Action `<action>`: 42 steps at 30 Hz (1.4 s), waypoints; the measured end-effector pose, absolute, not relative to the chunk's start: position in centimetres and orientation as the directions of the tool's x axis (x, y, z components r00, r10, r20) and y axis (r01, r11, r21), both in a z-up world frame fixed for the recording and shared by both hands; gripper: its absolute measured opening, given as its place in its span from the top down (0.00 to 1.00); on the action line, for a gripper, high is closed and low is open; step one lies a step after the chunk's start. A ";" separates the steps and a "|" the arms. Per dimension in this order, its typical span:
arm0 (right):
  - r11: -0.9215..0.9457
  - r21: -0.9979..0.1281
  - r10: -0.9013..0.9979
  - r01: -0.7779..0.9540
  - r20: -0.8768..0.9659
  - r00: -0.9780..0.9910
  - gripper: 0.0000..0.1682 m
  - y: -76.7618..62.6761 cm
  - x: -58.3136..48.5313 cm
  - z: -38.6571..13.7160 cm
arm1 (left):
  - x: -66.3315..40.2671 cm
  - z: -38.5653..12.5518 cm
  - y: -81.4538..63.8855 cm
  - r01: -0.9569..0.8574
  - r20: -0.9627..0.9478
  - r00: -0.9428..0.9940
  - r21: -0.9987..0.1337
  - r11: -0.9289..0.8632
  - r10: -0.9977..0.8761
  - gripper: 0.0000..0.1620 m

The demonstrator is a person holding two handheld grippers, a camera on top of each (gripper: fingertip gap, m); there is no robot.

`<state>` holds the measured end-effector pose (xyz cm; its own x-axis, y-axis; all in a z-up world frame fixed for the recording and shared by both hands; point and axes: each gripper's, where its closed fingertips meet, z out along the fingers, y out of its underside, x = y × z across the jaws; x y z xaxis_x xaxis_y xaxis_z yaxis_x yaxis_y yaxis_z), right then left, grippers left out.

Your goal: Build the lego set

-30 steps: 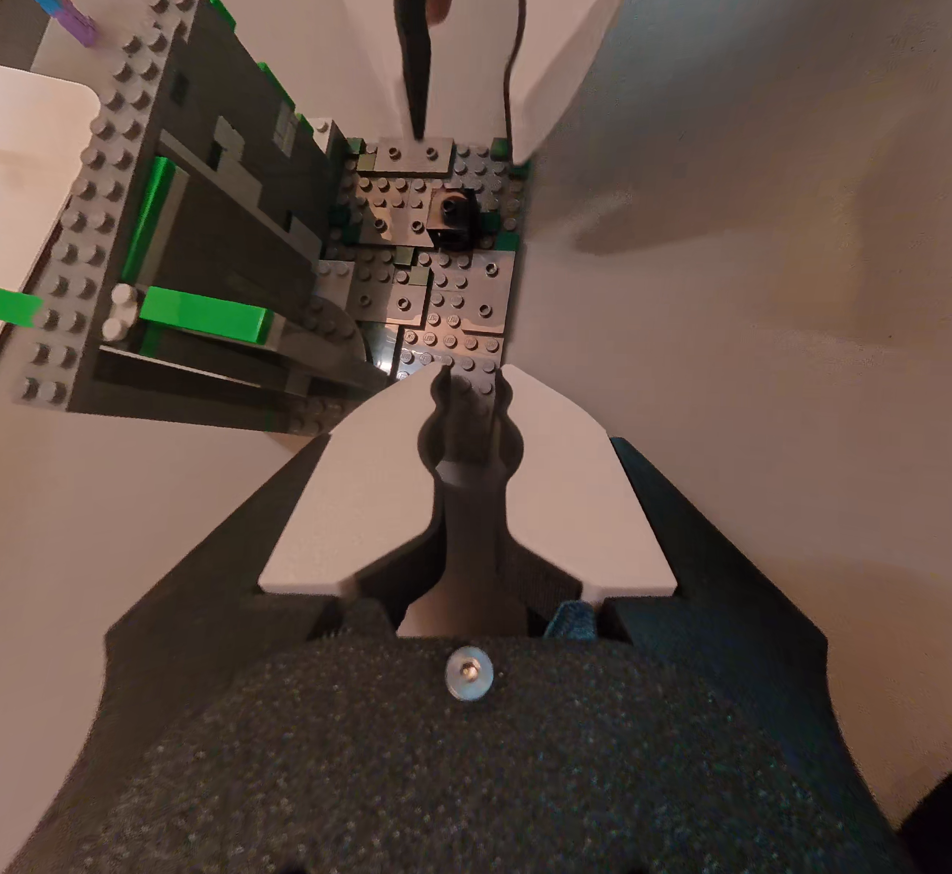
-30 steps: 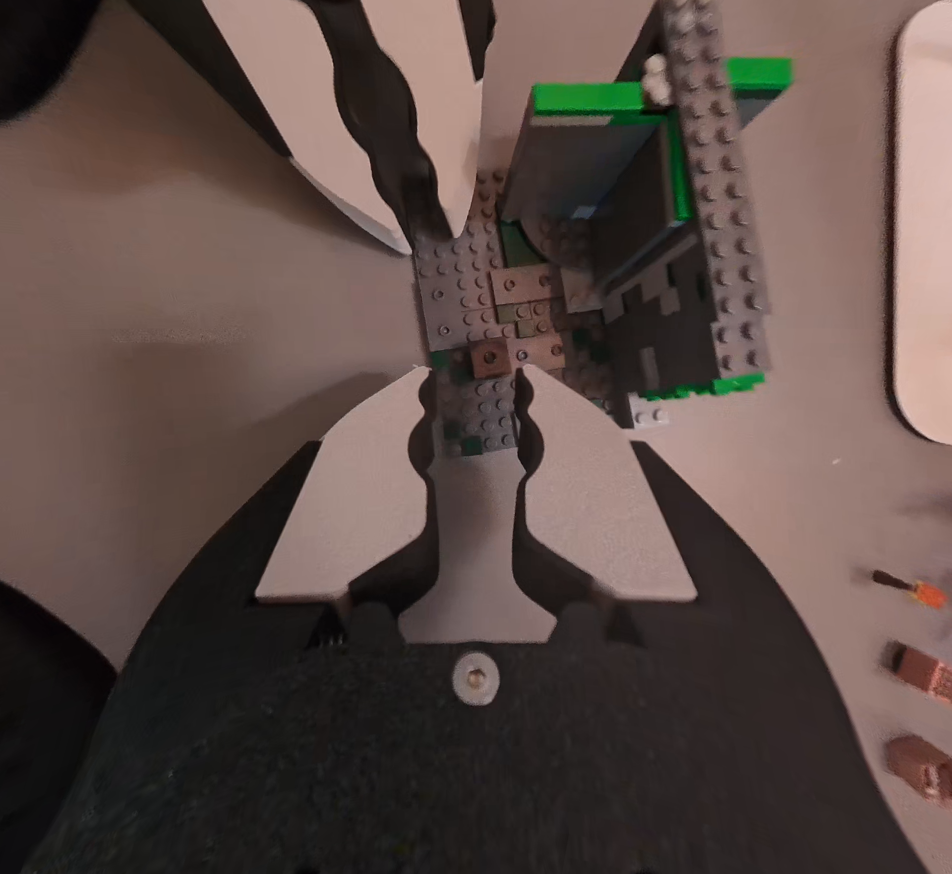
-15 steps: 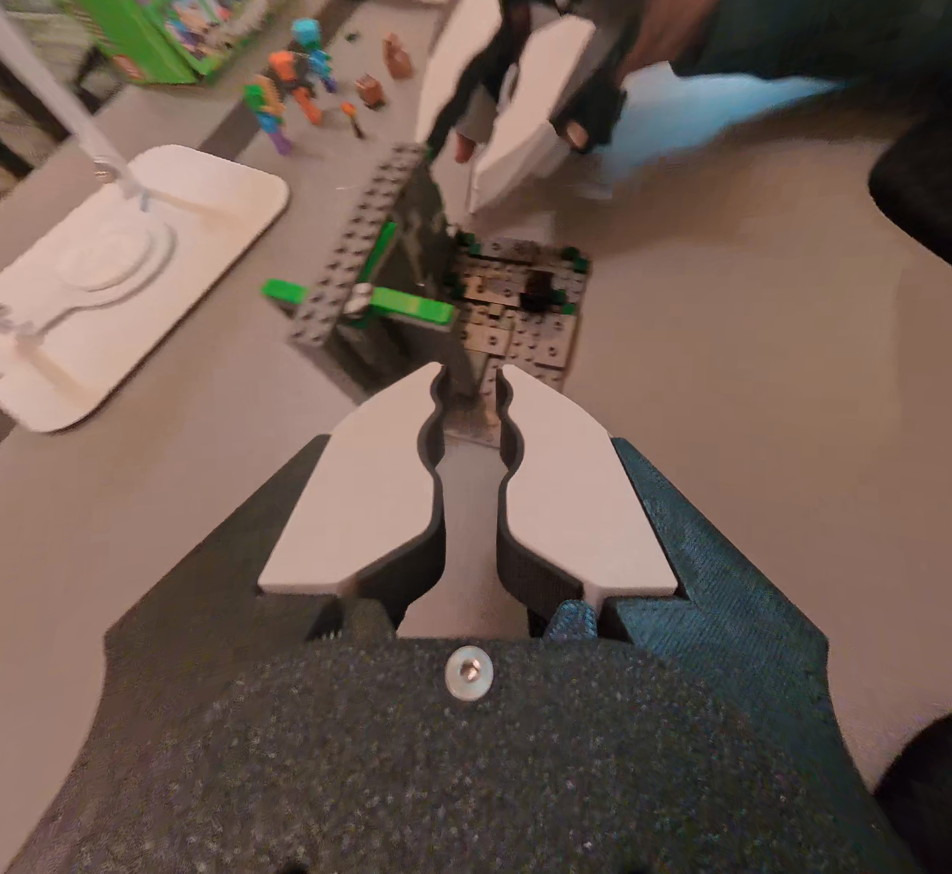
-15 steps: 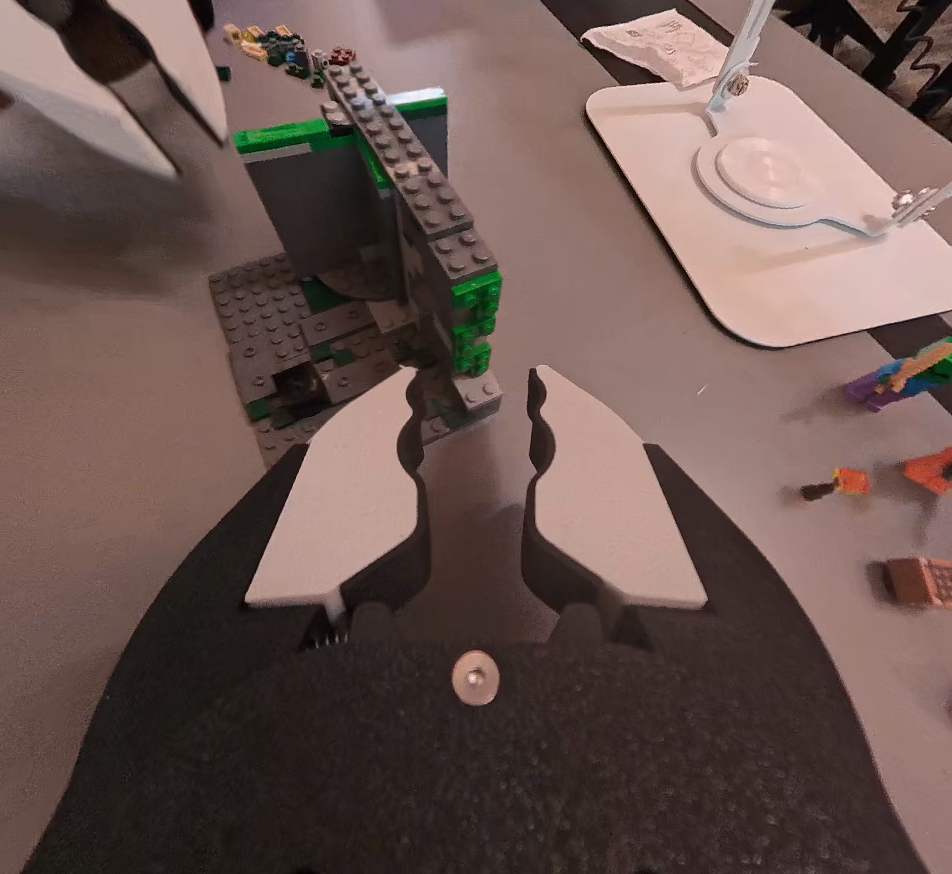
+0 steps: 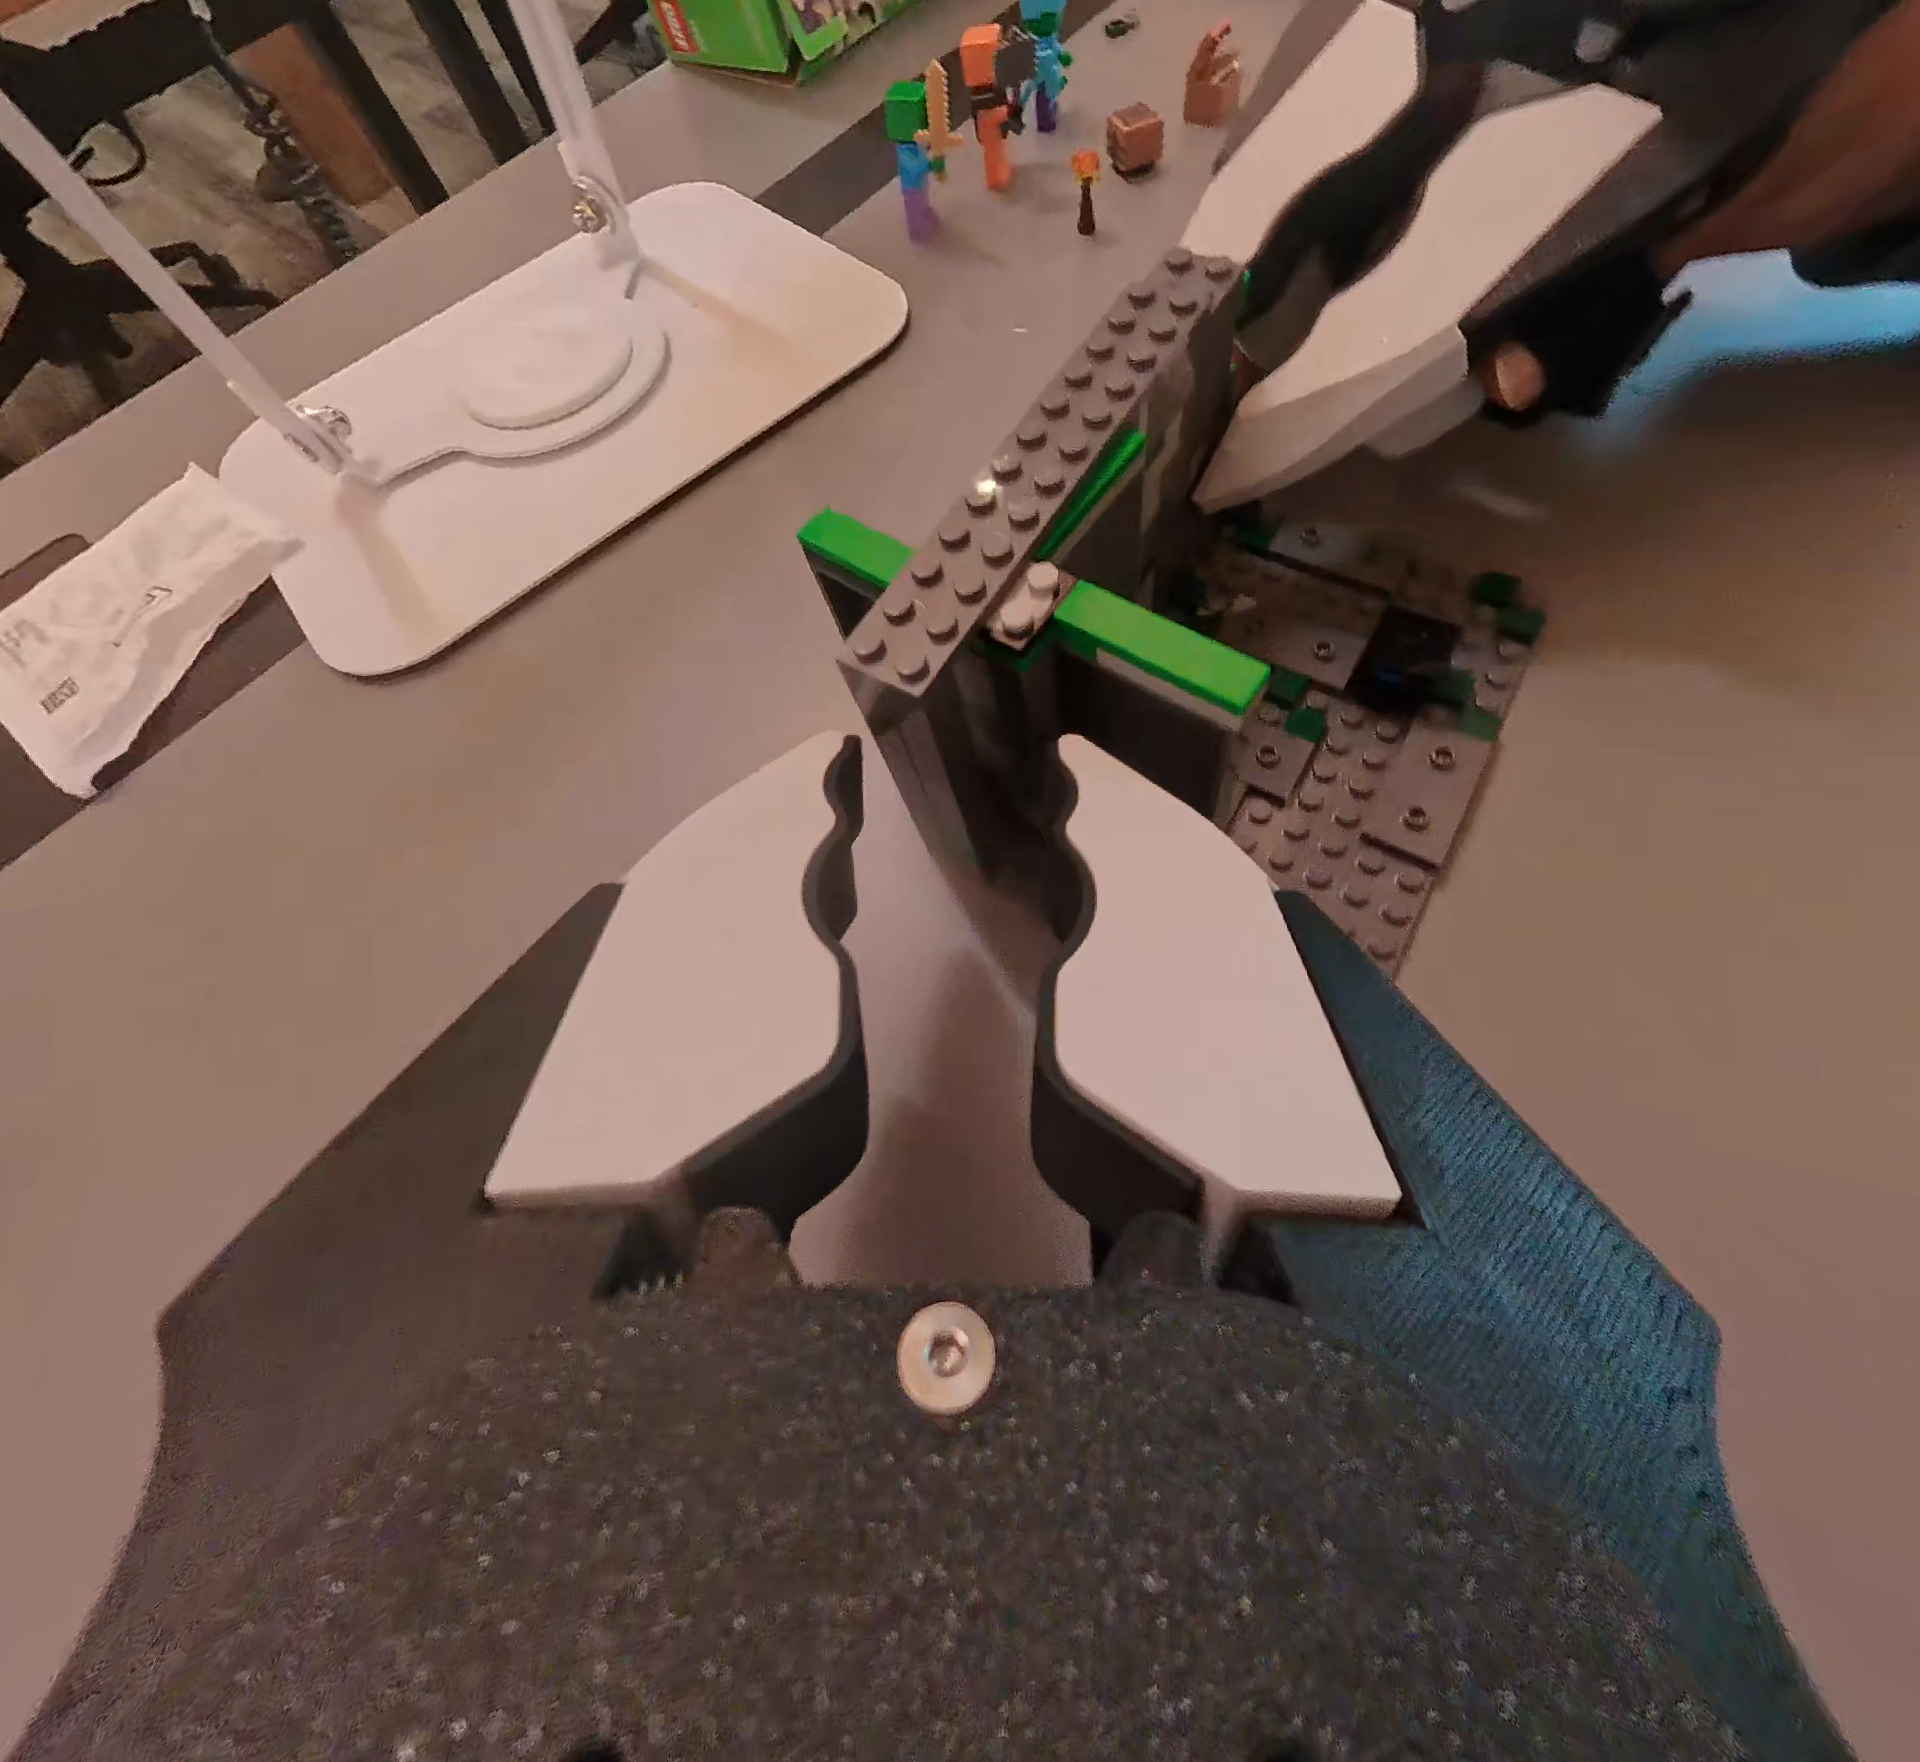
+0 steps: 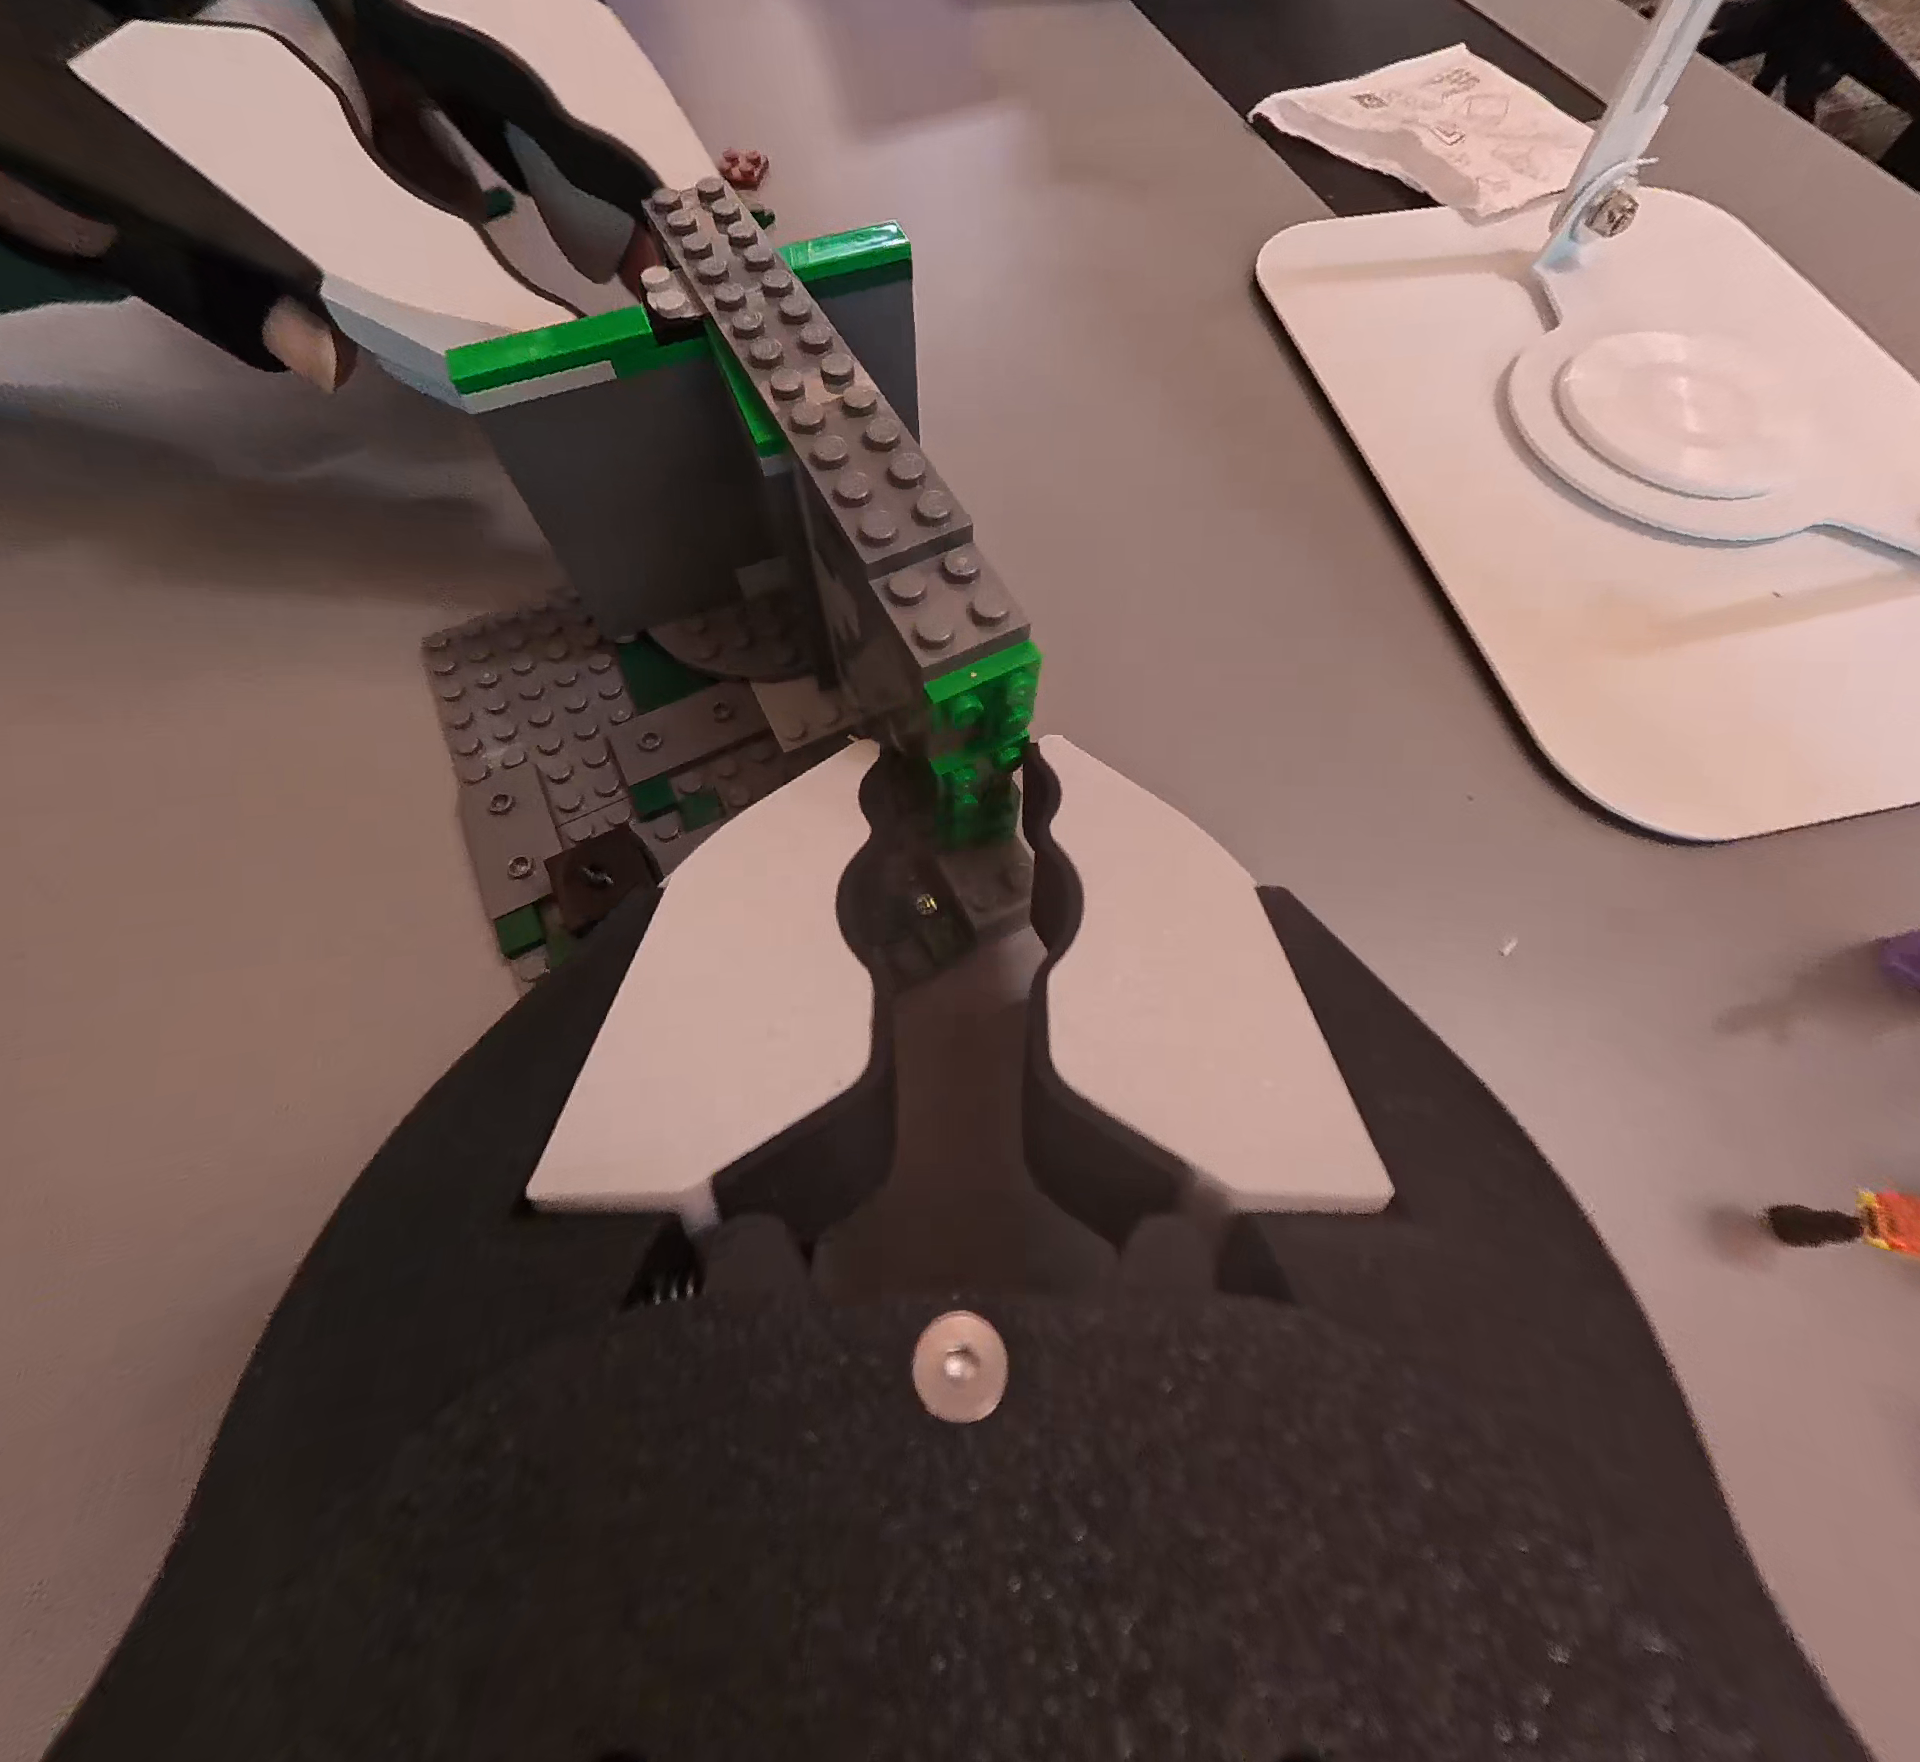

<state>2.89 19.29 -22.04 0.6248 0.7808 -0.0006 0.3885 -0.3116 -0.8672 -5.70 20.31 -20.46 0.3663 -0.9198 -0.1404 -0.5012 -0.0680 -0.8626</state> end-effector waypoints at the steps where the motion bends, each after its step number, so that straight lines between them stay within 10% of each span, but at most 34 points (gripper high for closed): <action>1: -0.314 -0.867 0.776 0.386 0.000 0.630 0.86 19.3 2.7 -22.0 | -5.7 -20.3 20.6 -0.494 -0.136 0.383 -0.866 -0.078 -0.914 0.79; 42: -0.321 -0.944 0.595 0.083 -0.132 0.793 0.80 18.2 2.6 -16.1 | -8.3 -16.9 22.8 -0.300 -0.098 0.550 -0.950 -0.087 -0.829 0.86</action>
